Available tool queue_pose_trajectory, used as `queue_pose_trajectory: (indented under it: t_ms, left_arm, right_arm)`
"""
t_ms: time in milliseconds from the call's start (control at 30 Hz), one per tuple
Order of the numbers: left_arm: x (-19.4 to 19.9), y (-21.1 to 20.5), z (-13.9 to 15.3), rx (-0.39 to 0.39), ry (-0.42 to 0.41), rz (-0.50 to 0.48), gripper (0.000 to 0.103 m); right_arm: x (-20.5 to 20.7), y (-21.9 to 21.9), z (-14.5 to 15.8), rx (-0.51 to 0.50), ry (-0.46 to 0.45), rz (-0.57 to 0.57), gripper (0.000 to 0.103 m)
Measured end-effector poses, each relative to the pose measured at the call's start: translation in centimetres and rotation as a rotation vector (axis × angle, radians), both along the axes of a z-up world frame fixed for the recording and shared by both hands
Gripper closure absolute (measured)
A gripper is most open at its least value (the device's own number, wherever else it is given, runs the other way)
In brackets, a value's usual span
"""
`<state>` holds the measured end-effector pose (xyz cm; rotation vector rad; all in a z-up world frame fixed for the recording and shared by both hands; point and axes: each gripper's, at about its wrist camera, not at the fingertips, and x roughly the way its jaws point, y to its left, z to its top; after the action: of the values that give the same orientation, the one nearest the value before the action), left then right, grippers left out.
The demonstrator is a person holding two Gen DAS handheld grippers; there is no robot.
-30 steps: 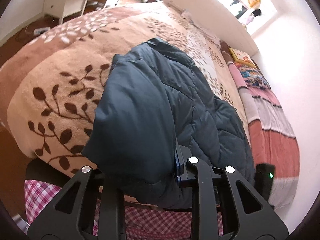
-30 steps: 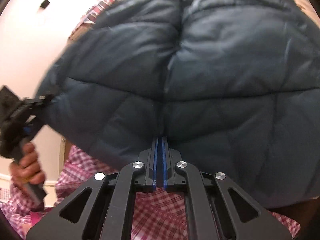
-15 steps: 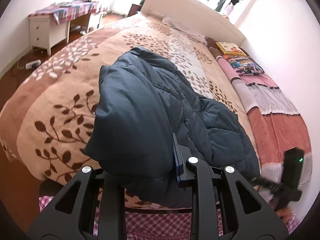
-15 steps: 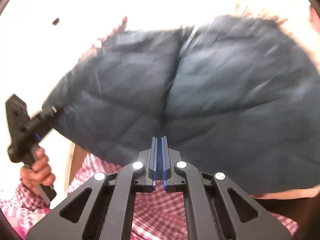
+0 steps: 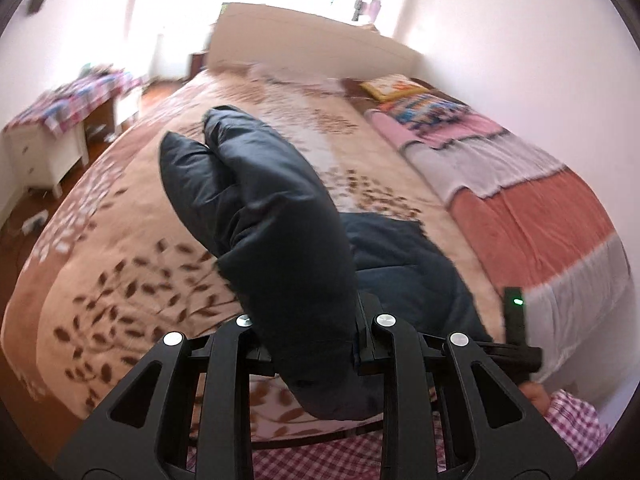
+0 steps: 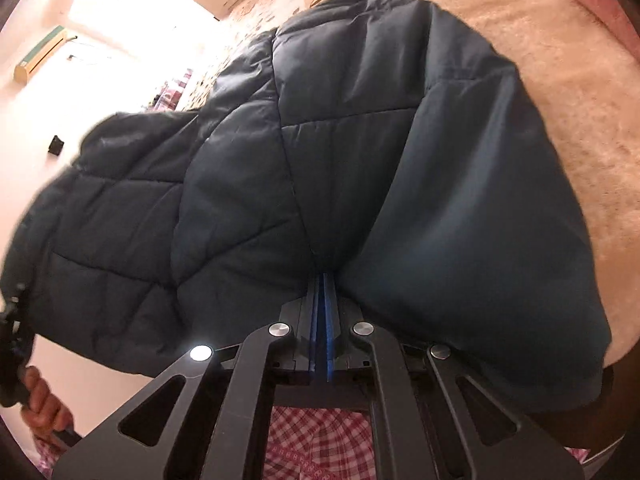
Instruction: Fold large clothes
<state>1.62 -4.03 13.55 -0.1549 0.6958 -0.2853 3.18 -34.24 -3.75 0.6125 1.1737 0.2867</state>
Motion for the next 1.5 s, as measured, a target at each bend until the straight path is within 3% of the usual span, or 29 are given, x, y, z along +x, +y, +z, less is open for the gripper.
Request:
queue_pose_trajectory:
  t_ms: [200,333,567,800,1000,1100,1200,1233,1367,1500]
  left_arm:
    - [0.3,-7.7,0.8,0.06,-0.052,-0.189,0.08]
    - [0.7,-13.6,-0.5,0.097,-0.068,-0.324,0.08]
    - [2.0,-21.0,-6.0,0.102,0.084,-0.518,0.08]
    - [2.4,-22.0,-9.9,0.096,0.192,-0.565,0.076]
    - [2.1,-23.2,-11.7,0.158,0.186,-0.583,0.073]
    - [1.5,-23.7,-12.2,0.203,0.16,-0.588,0.061]
    - [0.5,-24.2,-11.8,0.221,0.151,-0.62,0.037]
    - [0.2,-24.2,-11.5,0.209,0.162,-0.634,0.03]
    - [-0.6,-23.7,-9.5,0.141,0.2,-0.672,0.029]
    - [-1.5,-21.5,-6.1,0.033,0.195,-0.71,0.029]
  right_arm:
    - [-0.5,-0.6,-1.5,0.065,-0.007,0.011,0.098]
    - [-0.7,-2.2,-2.3,0.121,-0.003,0.003,0.098]
    - [-1.2,-4.5,-4.3,0.214,0.023,-0.032,0.101]
    - [-3.6,-7.6,-5.1,0.3,0.039,-0.088,0.103]
    - [-8.2,-11.8,-3.7,0.249,-0.011,-0.173,0.102]
    - [-10.9,-14.6,-2.3,0.195,-0.045,-0.246,0.1]
    - [-12.6,-16.6,-0.6,0.172,-0.092,-0.288,0.1]
    - [-13.0,-17.0,0.1,0.16,-0.109,-0.294,0.1]
    - [-13.8,-16.4,3.1,0.121,-0.167,-0.29,0.1]
    - [-11.3,-15.3,5.6,0.084,-0.223,-0.256,0.1]
